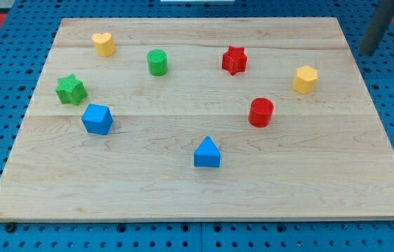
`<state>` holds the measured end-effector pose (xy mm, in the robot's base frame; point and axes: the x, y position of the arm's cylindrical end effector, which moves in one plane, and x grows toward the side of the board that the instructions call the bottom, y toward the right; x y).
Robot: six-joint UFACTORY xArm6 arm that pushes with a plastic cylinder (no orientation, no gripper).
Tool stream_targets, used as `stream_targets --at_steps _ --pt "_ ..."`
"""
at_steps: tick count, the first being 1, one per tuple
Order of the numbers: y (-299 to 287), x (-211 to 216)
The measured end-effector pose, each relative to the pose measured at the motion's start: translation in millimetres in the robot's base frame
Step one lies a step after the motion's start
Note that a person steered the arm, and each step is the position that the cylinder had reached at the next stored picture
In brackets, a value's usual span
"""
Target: Push the yellow hexagon to the right center of the board
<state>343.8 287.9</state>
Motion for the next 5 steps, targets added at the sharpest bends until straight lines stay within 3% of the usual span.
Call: stream_targets --at_steps 1,3,4,5 --pt "-72.4 13.6" --pt "-73.2 14.2" --pt "-101.0 -48.9" --pt "-123.7 -24.5"
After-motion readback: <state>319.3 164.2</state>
